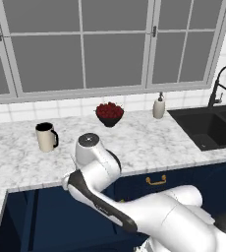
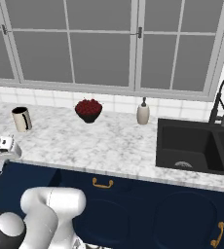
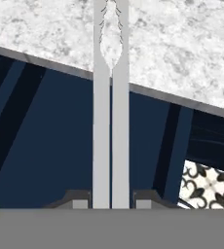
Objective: Pick the tongs from the drawer and place it on the counter.
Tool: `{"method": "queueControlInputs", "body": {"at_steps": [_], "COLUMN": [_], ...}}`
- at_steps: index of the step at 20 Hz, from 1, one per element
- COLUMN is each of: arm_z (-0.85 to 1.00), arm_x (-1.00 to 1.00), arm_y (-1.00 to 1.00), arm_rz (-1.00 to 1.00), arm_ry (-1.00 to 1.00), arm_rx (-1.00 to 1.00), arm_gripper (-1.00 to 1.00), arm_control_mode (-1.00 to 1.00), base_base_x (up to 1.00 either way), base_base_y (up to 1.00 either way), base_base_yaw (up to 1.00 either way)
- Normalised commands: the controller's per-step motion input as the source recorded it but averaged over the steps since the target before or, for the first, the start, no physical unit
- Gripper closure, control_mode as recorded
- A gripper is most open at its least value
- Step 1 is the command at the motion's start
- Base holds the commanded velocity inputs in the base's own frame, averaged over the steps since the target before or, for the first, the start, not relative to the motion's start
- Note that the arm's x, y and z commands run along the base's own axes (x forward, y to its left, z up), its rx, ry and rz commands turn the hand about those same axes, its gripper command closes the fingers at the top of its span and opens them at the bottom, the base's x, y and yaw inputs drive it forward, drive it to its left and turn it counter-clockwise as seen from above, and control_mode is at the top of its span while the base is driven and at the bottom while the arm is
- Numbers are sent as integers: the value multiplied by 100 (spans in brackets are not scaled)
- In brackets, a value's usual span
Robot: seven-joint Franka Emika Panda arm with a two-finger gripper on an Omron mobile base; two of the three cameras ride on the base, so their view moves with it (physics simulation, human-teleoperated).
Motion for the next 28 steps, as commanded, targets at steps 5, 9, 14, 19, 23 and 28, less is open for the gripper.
{"method": "queueControlInputs", "body": {"at_steps": [5, 9, 14, 19, 23, 28], "arm_z": [3, 4, 0, -10, -28, -31], "arm_x": [87, 61, 49, 70, 71, 53], "arm_y": [-42, -18, -20, -35, -5, 0], "arm_rz": [-10, -22, -18, -6, 0, 0], "arm_ry": [-9, 0, 8, 8, 3, 1], "arm_rx": [-3, -5, 0, 4, 1, 1], "arm_gripper": [100, 100, 100, 100, 100, 100], "arm_control_mode": [-100, -100, -100, -100, -100, -100], "base_base_x": [0, 0, 0, 0, 0, 0], "base_base_y": [0, 0, 0, 0, 0, 0], "base_base_yaw": [0, 0, 0, 0, 0, 0]}}
